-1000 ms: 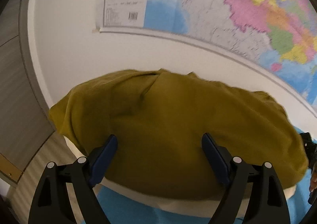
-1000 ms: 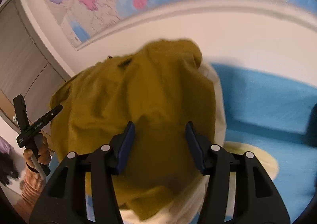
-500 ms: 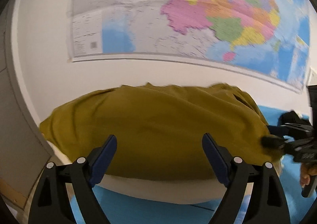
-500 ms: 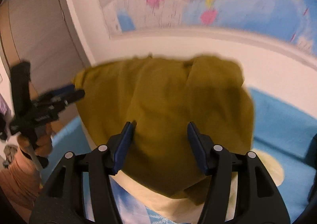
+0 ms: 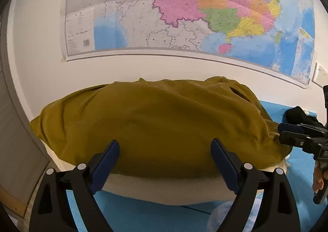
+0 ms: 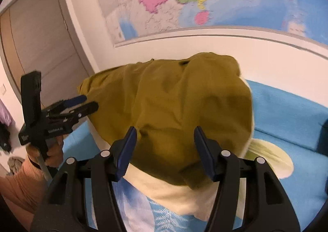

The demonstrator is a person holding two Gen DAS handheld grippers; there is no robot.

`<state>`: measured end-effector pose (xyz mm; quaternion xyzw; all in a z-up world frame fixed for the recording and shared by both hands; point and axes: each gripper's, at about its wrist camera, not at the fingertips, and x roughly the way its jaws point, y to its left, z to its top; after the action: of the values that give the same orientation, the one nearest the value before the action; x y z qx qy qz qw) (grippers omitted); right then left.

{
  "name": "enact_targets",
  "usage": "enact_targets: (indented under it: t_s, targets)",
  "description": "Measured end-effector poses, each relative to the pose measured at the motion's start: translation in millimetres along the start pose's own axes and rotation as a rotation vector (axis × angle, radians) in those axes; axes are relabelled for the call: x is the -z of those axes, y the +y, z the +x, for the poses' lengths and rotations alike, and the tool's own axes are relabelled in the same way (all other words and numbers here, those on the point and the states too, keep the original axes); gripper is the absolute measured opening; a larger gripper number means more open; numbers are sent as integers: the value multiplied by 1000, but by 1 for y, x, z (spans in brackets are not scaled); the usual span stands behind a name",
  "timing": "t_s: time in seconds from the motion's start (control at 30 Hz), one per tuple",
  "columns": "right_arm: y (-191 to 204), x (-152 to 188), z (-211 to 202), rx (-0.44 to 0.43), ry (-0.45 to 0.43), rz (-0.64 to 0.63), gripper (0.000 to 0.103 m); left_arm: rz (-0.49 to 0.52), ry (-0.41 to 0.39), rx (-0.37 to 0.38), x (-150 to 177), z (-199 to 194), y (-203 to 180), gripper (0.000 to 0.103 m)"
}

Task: Fold large clothes

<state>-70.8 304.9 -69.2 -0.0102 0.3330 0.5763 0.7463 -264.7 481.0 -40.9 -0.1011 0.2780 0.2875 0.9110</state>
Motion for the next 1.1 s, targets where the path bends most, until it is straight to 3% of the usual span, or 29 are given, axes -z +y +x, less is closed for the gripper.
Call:
enact_targets:
  t_s: [0.1,0.33,0.5,0.73,0.97,1.1]
  targets:
    - [-11,9,16,-24,61,40,57,14,5,19,6,4,-5,90]
    - [-9,16,13,-28,29,66,59,6,32,-4,9,13,-9,92]
    - [6,26,-10,-14,-18,31,69,-11,8,2,14,-9,-20,94]
    - [36,56,-35,50,-71,-58,92,-76,-18,-17,36,-37,-43,96]
    - [52,80,-48,80,-77,-95,97,-88,24,-79,62,-55,-58,96]
    - [59,92,-54,90,-67,-109,97,-105,33,-65,72,-67,-64,96]
